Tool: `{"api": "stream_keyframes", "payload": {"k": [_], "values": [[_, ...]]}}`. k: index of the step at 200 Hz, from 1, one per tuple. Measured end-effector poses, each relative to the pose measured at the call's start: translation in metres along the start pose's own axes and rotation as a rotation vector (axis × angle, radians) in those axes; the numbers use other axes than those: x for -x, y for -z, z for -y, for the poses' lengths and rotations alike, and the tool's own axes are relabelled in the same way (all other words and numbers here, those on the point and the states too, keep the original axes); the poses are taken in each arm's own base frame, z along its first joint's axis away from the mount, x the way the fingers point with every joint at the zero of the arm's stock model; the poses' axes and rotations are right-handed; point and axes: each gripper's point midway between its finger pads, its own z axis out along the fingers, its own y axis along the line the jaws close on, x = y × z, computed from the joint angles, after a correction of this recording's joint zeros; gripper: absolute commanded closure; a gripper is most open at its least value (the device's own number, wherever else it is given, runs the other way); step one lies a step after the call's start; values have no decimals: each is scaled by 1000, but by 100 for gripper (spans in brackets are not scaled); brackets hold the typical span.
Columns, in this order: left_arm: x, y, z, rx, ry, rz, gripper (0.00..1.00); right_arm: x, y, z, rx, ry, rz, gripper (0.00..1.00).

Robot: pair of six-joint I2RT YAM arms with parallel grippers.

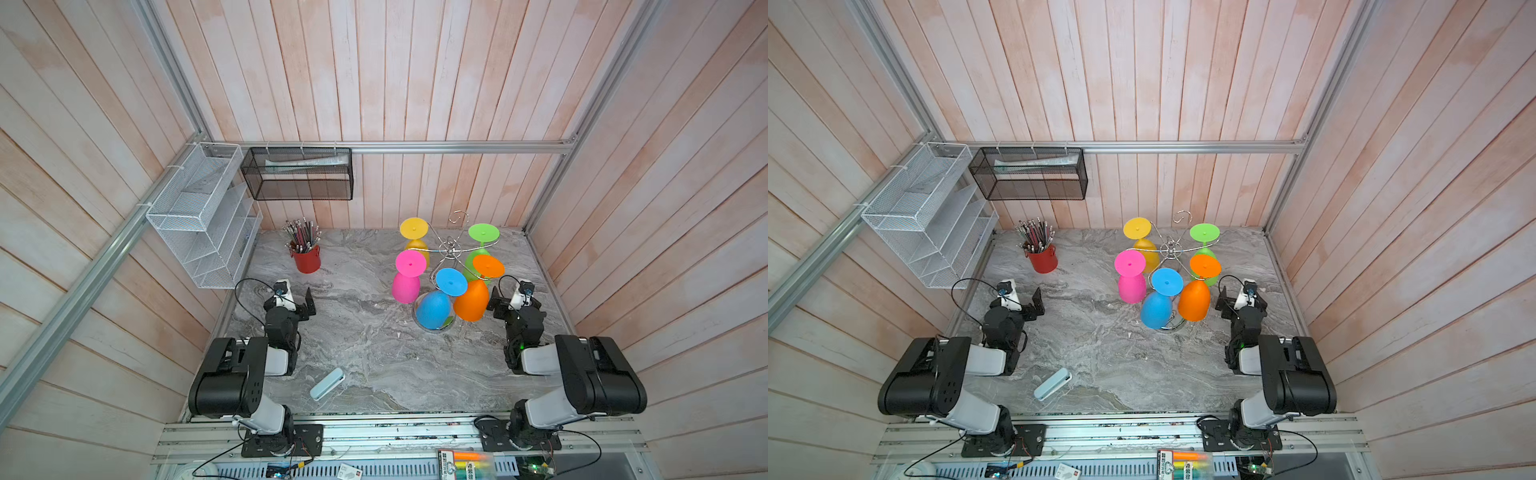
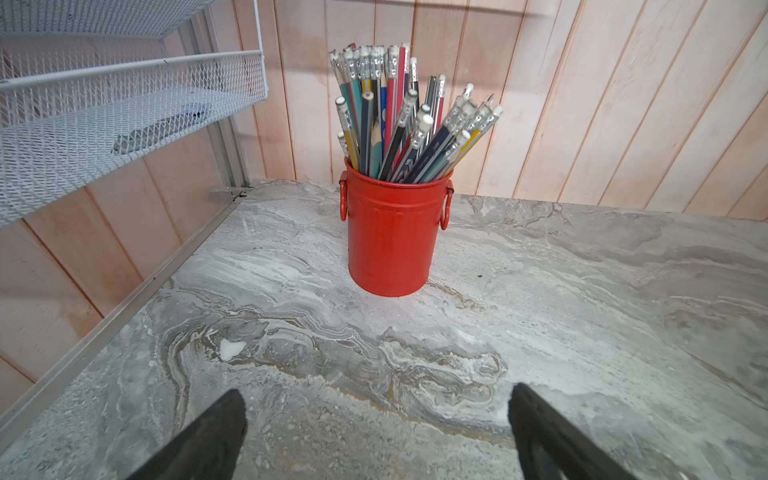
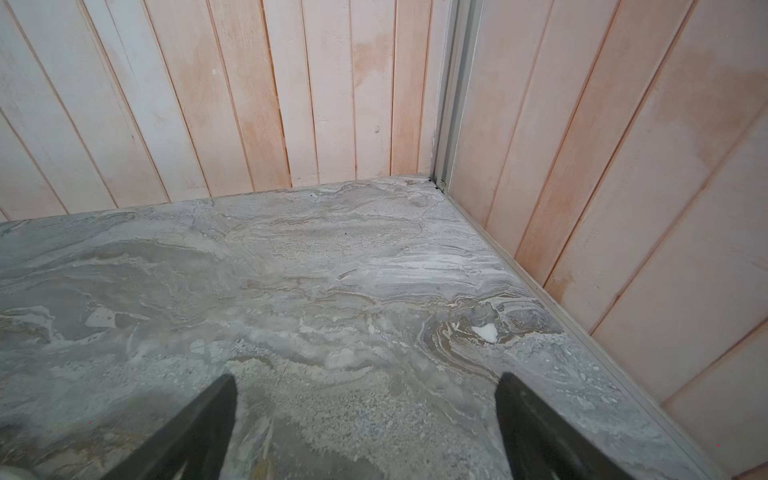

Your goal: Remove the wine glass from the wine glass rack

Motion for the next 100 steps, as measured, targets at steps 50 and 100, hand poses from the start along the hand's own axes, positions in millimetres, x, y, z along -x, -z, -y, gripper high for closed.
{"api": "stream_keyframes", "payload": {"k": [50, 100], "values": [[0, 0, 0, 0, 0, 0, 0, 0, 0, -1, 3, 0, 0, 2], [0, 0, 0, 0, 0, 0, 0, 0, 0, -1, 8, 0, 0, 2]]}}
